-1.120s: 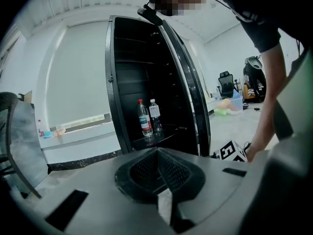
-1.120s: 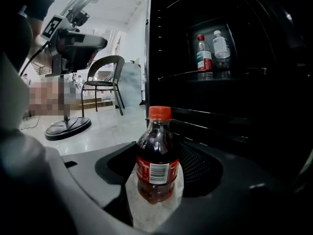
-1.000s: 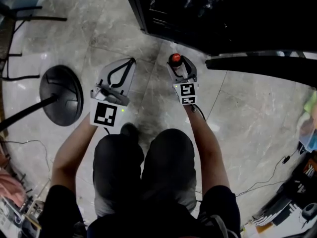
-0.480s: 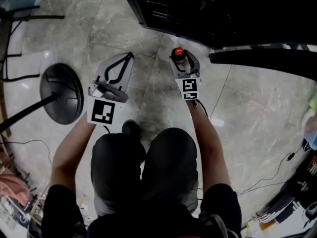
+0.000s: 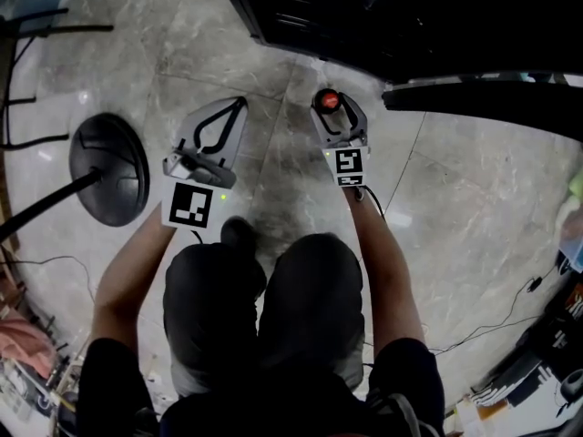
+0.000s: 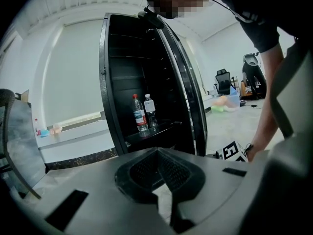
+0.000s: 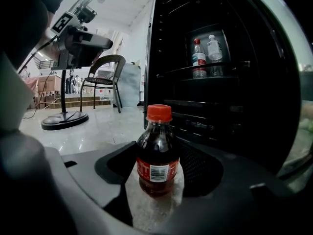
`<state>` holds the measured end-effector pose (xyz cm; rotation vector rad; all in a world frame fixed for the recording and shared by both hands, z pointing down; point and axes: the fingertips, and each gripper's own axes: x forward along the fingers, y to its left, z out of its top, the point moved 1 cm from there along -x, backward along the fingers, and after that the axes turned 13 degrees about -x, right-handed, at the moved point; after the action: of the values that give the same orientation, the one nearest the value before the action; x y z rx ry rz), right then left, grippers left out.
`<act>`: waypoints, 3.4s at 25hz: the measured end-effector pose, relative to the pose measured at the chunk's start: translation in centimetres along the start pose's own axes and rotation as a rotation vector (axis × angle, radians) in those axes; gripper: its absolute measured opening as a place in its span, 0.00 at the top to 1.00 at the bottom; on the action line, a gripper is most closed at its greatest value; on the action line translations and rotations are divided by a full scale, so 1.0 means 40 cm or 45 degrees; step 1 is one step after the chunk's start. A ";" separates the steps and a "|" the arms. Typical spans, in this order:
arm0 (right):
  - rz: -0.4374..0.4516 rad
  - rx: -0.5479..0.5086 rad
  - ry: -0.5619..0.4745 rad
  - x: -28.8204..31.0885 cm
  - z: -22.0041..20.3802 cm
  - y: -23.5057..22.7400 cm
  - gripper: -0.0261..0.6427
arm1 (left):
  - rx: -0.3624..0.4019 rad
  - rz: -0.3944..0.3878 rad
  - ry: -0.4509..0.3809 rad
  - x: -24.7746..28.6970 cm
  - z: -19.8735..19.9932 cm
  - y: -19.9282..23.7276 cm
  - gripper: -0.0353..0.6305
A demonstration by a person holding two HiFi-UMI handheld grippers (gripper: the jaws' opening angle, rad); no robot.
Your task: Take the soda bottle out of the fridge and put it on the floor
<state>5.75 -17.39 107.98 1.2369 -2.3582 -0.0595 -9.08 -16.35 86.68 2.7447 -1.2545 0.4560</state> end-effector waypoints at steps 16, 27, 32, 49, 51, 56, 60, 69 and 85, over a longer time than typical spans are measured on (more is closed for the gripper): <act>0.025 0.030 0.010 -0.020 -0.016 0.010 0.51 | 0.002 -0.003 0.014 0.009 -0.012 -0.021 0.91; 0.058 0.041 -0.045 -0.092 0.037 0.011 0.54 | 0.003 -0.022 0.012 0.014 -0.023 -0.034 0.91; 0.069 0.022 -0.081 -0.128 0.075 0.003 0.64 | 0.006 -0.027 0.009 0.013 -0.024 -0.034 0.91; -0.019 -0.034 -0.159 -0.217 0.261 -0.075 0.93 | 0.027 0.022 -0.021 -0.008 0.062 -0.021 0.91; -0.028 -0.038 -0.165 -0.235 0.309 -0.093 0.93 | 0.025 0.033 -0.022 -0.017 0.095 -0.016 0.91; -0.037 -0.061 -0.170 -0.299 0.453 -0.137 0.93 | 0.025 0.045 -0.027 -0.054 0.215 -0.006 0.91; -0.049 -0.049 -0.169 -0.360 0.577 -0.169 0.93 | 0.084 0.055 -0.013 -0.090 0.319 0.000 0.91; -0.074 -0.031 -0.160 -0.522 0.886 -0.225 0.93 | 0.041 0.109 -0.036 -0.222 0.601 0.017 0.91; -0.158 0.105 -0.193 -0.869 1.433 -0.387 0.93 | -0.175 0.262 -0.135 -0.464 1.183 -0.015 0.91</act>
<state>9.85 -9.35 39.78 1.4648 -2.4304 -0.1007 -9.15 -12.12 36.04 2.5680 -1.5404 0.2310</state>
